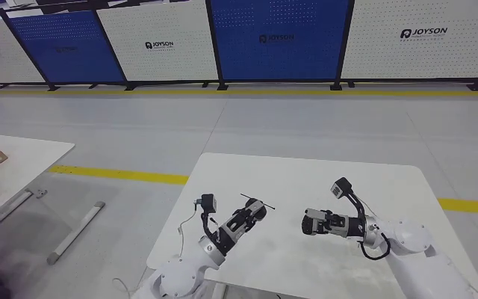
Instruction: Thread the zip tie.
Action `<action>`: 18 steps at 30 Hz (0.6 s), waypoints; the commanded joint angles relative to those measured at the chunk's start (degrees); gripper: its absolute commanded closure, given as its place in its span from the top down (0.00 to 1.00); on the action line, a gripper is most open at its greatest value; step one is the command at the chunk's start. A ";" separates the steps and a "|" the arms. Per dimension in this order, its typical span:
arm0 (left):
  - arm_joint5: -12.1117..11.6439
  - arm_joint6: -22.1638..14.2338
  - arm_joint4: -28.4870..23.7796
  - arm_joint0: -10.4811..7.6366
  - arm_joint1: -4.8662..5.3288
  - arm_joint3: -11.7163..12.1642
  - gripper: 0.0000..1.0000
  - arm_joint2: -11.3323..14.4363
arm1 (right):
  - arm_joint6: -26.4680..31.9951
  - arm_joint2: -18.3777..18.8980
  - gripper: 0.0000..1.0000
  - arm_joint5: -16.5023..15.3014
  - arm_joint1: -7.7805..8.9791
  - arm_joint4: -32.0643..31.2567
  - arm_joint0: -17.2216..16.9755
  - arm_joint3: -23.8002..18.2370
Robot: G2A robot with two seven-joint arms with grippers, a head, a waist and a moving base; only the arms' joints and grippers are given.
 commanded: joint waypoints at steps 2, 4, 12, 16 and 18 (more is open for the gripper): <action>1.99 -0.40 1.96 -1.49 -0.20 2.49 0.00 1.69 | 0.00 0.00 1.00 0.00 0.00 0.00 0.00 0.00; 3.39 -0.25 3.71 -2.45 -0.36 4.30 0.00 2.94 | 0.00 0.00 1.00 0.00 0.00 0.00 0.00 0.00; 5.50 1.87 6.07 -4.79 -1.00 7.80 0.00 5.70 | 0.00 0.00 1.00 0.00 0.00 0.00 0.00 0.00; 5.50 1.87 6.07 -4.79 -1.00 7.80 0.00 5.70 | 0.00 0.00 1.00 0.00 0.00 0.00 0.00 0.00; 5.50 1.87 6.07 -4.79 -1.00 7.80 0.00 5.70 | 0.00 0.00 1.00 0.00 0.00 0.00 0.00 0.00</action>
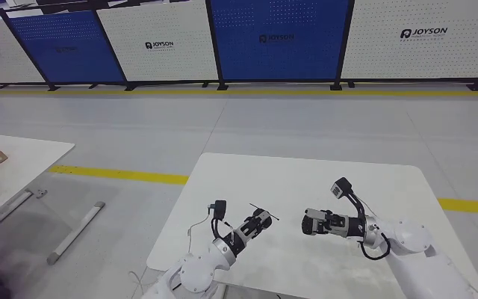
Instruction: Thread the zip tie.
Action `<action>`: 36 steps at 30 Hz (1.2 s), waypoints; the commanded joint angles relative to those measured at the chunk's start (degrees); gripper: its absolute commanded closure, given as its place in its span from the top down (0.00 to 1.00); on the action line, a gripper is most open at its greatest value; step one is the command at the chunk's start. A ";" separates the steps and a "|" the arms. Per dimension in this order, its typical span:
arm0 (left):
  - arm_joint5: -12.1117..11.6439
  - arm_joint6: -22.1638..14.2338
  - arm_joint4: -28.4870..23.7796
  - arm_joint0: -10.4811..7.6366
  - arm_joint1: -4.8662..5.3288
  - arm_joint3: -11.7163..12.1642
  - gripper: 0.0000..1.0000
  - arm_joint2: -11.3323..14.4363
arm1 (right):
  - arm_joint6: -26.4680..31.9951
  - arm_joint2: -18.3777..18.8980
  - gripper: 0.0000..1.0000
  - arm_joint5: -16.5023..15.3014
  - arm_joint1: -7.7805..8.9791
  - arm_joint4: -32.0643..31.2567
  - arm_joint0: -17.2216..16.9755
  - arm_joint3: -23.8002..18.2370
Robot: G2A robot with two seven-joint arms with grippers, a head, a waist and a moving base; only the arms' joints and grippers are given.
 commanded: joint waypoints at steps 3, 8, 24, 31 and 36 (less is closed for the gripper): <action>0.01 0.00 0.01 0.00 0.00 0.00 0.00 0.00 | 0.00 0.00 1.00 0.00 0.00 0.00 0.00 0.00; -2.03 0.77 -0.86 -0.03 -0.20 -0.43 0.00 0.14 | 0.00 0.00 1.00 0.00 0.00 0.00 0.00 0.00; -16.36 5.39 -7.27 8.68 -0.01 -12.79 0.00 -7.27 | 0.00 0.00 1.00 0.00 0.00 0.00 0.00 0.00; -16.36 5.39 -7.27 8.68 -0.01 -12.79 0.00 -7.27 | 0.00 0.00 1.00 0.00 0.00 0.00 0.00 0.00; -15.91 5.43 -7.54 8.26 -0.09 -12.69 0.00 -7.08 | 0.00 0.00 1.00 0.00 0.00 0.00 0.00 0.00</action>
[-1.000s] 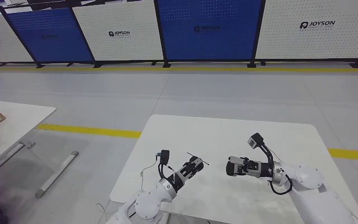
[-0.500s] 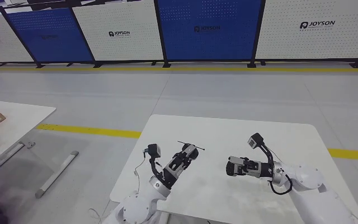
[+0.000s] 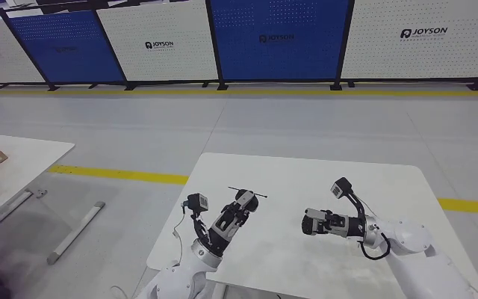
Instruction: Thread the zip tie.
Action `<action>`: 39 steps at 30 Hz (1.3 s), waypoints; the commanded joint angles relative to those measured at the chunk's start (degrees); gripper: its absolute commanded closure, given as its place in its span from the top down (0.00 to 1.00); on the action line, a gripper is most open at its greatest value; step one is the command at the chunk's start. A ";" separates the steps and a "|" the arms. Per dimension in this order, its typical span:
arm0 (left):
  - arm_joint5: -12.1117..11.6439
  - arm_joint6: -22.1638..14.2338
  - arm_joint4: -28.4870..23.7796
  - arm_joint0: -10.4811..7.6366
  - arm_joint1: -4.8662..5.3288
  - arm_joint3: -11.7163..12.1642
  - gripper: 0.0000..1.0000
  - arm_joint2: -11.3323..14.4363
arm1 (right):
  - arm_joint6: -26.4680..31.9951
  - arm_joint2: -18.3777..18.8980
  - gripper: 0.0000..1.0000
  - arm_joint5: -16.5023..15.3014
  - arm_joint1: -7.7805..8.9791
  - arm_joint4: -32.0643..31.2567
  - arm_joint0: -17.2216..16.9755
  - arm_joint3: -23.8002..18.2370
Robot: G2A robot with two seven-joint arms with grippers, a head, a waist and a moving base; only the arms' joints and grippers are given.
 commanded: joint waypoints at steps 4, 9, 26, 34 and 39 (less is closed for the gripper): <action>-2.30 0.75 -3.97 -0.94 -0.39 -0.72 0.00 -0.15 | 0.00 0.00 1.00 0.00 0.00 0.00 0.00 0.00; -3.42 1.99 -5.72 -0.54 -0.60 -1.25 0.00 -0.72 | 0.00 0.00 1.00 0.00 0.00 0.00 0.00 0.00; 6.14 0.71 5.61 -3.52 -1.03 2.86 0.00 3.17 | 0.00 0.00 1.00 0.00 0.00 0.00 0.00 0.00; 7.06 3.50 8.07 -3.91 -1.35 4.75 0.00 4.11 | 0.00 0.00 1.00 0.00 0.00 0.00 0.00 0.00; 7.06 3.50 8.07 -3.91 -1.35 4.75 0.00 4.11 | 0.00 0.00 1.00 0.00 0.00 0.00 0.00 0.00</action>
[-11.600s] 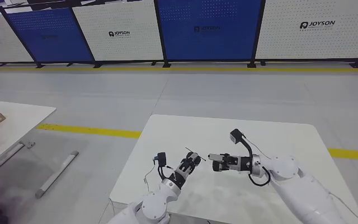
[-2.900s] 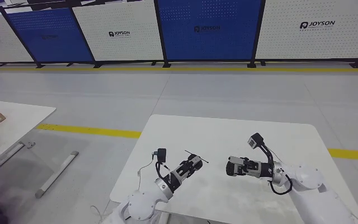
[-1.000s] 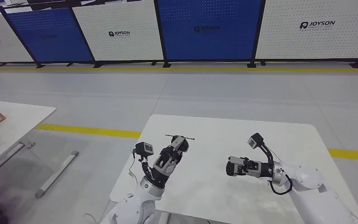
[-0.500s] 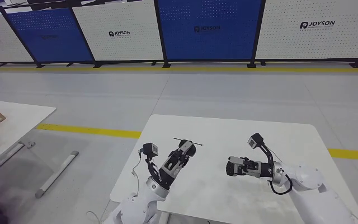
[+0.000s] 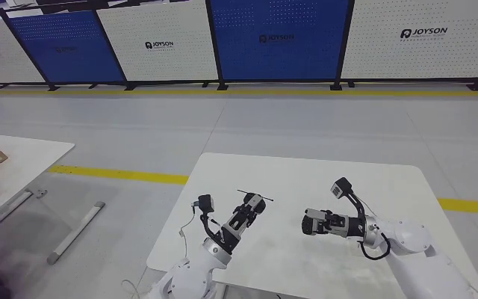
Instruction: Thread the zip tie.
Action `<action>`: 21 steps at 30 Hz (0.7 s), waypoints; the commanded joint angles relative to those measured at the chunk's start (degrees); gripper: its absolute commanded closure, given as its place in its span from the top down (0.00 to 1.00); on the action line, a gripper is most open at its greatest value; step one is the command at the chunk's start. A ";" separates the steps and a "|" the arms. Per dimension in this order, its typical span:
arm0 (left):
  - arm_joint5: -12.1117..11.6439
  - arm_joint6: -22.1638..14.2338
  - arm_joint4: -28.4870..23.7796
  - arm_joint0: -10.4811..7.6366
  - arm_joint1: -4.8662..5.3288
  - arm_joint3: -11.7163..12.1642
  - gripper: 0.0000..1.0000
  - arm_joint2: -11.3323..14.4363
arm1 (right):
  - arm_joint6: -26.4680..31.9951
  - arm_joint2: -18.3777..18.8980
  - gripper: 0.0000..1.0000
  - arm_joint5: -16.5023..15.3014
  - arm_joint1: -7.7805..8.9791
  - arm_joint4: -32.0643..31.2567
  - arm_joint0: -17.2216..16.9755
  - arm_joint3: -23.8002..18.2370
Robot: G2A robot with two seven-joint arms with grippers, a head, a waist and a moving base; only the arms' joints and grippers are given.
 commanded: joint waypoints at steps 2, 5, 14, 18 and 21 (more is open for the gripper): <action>0.00 0.00 0.00 0.00 0.00 0.00 0.00 0.00 | 0.00 0.00 1.00 0.00 0.00 0.00 0.00 0.00; 0.47 -0.23 1.02 -0.38 -0.06 0.43 0.00 0.36 | 0.00 0.00 1.00 0.00 0.00 0.00 0.00 0.00; 2.68 -0.52 7.26 -0.62 -0.24 2.38 0.00 1.79 | 0.00 0.00 1.00 0.00 0.00 0.00 0.00 0.00; 2.36 0.46 7.63 -0.42 -0.37 2.23 0.00 1.89 | 0.00 0.00 1.00 0.00 0.00 0.00 0.00 0.00; 2.36 0.46 7.63 -0.42 -0.37 2.23 0.00 1.89 | 0.00 0.00 1.00 0.00 0.00 0.00 0.00 0.00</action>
